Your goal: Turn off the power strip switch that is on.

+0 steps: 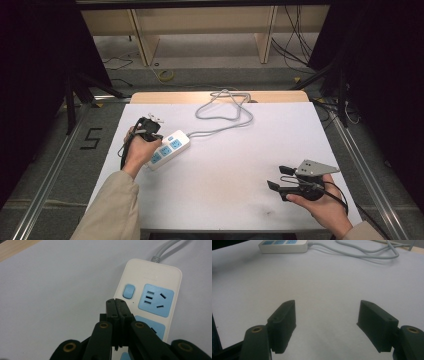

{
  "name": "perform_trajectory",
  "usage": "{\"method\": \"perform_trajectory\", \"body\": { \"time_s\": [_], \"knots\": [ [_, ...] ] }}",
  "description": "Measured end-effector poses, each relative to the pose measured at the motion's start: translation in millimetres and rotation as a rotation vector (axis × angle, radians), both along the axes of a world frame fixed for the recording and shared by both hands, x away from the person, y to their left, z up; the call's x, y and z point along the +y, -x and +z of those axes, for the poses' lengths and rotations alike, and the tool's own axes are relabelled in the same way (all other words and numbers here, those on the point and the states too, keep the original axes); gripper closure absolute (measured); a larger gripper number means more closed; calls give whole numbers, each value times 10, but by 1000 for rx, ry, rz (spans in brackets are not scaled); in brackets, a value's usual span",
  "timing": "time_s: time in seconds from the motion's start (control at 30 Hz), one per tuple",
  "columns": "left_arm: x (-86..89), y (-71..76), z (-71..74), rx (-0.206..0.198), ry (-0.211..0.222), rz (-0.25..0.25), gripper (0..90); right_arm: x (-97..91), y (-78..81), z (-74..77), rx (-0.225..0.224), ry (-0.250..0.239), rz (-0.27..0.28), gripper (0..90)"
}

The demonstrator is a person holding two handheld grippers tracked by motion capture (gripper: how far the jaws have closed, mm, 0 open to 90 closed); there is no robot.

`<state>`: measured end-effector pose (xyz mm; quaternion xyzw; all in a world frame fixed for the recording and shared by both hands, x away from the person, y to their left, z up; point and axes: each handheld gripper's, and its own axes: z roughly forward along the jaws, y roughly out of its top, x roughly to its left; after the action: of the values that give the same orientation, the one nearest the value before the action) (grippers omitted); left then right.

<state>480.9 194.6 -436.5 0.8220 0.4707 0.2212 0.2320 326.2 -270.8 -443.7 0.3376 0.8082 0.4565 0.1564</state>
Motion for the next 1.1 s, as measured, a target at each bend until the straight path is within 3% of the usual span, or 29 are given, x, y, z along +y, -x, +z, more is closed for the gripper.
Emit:
{"method": "perform_trajectory", "body": {
  "time_s": [0.6,1.1],
  "knots": [
    [-14,-50,-86,64,-28,-29,898,1,-1,-1,0,2,1,311],
    [-37,-71,-90,78,-60,-35,898,2,0,-3,1,3,2,310]
  ]
}}
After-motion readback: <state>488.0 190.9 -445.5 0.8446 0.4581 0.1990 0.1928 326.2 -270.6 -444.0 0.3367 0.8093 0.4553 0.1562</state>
